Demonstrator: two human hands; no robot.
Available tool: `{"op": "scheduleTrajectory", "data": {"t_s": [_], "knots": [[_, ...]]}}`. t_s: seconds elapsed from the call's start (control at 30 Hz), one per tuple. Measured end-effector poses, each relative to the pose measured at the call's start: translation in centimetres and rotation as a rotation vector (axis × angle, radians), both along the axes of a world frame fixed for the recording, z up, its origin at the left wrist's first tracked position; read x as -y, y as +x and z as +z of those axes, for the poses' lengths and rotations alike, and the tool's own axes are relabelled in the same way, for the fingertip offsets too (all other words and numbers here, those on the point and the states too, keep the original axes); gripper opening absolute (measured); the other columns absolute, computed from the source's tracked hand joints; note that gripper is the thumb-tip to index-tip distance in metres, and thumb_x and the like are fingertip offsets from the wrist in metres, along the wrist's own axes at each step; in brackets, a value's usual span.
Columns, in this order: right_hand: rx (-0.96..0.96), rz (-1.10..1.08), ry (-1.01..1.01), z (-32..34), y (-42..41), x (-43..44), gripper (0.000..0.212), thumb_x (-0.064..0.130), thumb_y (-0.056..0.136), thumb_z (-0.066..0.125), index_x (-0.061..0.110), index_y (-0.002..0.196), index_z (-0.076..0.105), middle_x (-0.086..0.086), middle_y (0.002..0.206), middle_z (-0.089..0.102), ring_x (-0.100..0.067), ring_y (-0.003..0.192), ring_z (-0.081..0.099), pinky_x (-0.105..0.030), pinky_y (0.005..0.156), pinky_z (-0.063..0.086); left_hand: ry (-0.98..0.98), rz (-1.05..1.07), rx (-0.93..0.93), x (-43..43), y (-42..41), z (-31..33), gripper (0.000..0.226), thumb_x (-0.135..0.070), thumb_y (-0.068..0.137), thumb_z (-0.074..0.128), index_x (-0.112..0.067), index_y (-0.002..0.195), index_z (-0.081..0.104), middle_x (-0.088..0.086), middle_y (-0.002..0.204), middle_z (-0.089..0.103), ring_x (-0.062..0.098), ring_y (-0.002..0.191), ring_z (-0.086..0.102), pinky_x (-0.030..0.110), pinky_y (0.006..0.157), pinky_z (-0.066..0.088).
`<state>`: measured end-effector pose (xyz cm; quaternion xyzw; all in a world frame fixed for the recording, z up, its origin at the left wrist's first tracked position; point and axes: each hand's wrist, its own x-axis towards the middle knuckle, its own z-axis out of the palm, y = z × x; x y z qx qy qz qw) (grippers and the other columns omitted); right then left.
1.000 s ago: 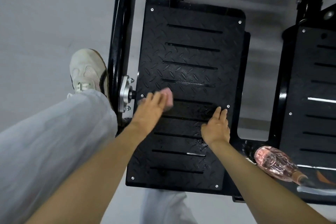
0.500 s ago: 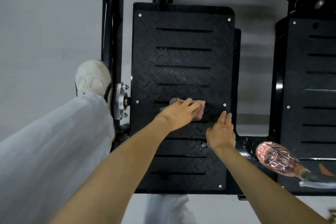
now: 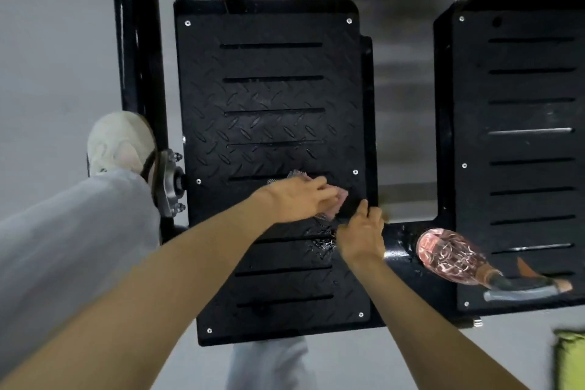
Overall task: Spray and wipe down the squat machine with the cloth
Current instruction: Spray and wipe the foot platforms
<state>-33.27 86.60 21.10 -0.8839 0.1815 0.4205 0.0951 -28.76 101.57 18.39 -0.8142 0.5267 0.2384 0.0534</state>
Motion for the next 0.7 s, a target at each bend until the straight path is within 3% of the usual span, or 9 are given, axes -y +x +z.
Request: {"op": "scheduleTrajectory", "data": {"t_s": [0.07,0.13,0.3,0.37,0.43,0.5,0.57,0.63,0.7], "knots": [[-0.001,0.007,0.009,-0.1,-0.5,0.5,0.071,0.018,0.096,0.044,0.003,0.151,0.003,-0.012,0.146,0.019,-0.028,0.132,0.025,-0.038,0.103,0.039,0.028,0.023,0.104,-0.7,1.8,0.0,0.073,0.002,0.086,0.051,-0.005,0.148,0.013,0.012,0.137,0.029,0.03,0.115,0.037,0.041,0.093,0.046],[-0.005,-0.01,0.018,-0.2,-1.0,1.0,0.071,0.019,0.096,0.044,0.002,0.151,0.004,-0.012,0.147,0.018,-0.028,0.133,0.024,-0.038,0.103,0.038,0.111,0.251,0.137,-1.3,3.9,0.5,0.078,0.001,0.083,0.055,-0.004,0.148,0.012,0.013,0.14,0.026,0.03,0.118,0.037,0.041,0.093,0.047],[0.01,-0.059,0.038,-0.5,-1.7,1.5,0.07,0.018,0.096,0.045,0.005,0.152,0.006,-0.012,0.146,0.019,-0.027,0.13,0.026,-0.035,0.099,0.039,0.108,0.86,-0.036,0.8,5.2,1.1,0.08,0.005,0.08,0.059,-0.006,0.146,0.016,0.015,0.14,0.021,0.033,0.119,0.032,0.039,0.087,0.051],[0.018,-0.083,0.043,-0.6,-2.0,1.7,0.07,0.017,0.095,0.046,0.007,0.152,0.007,-0.012,0.144,0.02,-0.027,0.129,0.027,-0.036,0.099,0.039,0.07,0.784,-0.108,2.8,3.1,0.7,0.083,0.007,0.078,0.058,-0.008,0.148,0.015,0.016,0.142,0.019,0.033,0.121,0.03,0.045,0.092,0.049],[0.034,-0.092,0.036,-0.6,-2.3,1.8,0.069,0.016,0.094,0.048,0.01,0.152,0.011,-0.012,0.141,0.022,-0.027,0.125,0.029,-0.036,0.097,0.04,0.02,0.488,-0.14,4.5,0.3,0.2,0.08,0.004,0.081,0.056,-0.01,0.149,0.015,0.012,0.143,0.017,0.032,0.121,0.03,0.044,0.095,0.047],[0.068,-0.119,0.03,-0.6,-2.5,2.2,0.065,0.012,0.091,0.049,0.013,0.15,0.02,-0.01,0.137,0.026,-0.027,0.121,0.031,-0.037,0.094,0.042,-0.028,0.152,-0.103,5.2,-1.6,-0.3,0.073,0.0,0.087,0.052,-0.008,0.15,0.016,0.008,0.142,0.02,0.029,0.114,0.035,0.041,0.091,0.048],[0.099,-0.133,0.039,-0.6,-2.8,2.6,0.061,0.01,0.091,0.047,0.013,0.148,0.025,-0.01,0.135,0.029,-0.026,0.12,0.032,-0.036,0.094,0.042,-0.002,0.006,0.023,5.2,-1.0,-0.3,0.067,-0.003,0.089,0.05,-0.005,0.148,0.019,0.008,0.136,0.03,0.029,0.109,0.039,0.04,0.086,0.049],[0.13,-0.134,0.058,-0.7,-3.0,3.0,0.057,0.008,0.092,0.044,0.01,0.147,0.028,-0.01,0.135,0.03,-0.025,0.122,0.033,-0.033,0.096,0.042,0.061,0.149,0.149,5.1,1.2,0.2,0.067,-0.001,0.086,0.051,-0.003,0.145,0.019,0.012,0.131,0.033,0.031,0.111,0.04,0.043,0.086,0.048],[0.167,-0.164,0.075,-0.8,-3.1,3.5,0.054,0.007,0.093,0.042,0.009,0.146,0.032,-0.009,0.135,0.031,-0.023,0.123,0.033,-0.032,0.097,0.043,0.135,0.481,0.149,5.1,3.7,1.0,0.072,-0.001,0.084,0.056,-0.002,0.145,0.017,0.015,0.133,0.031,0.032,0.116,0.039,0.042,0.087,0.048]]}}
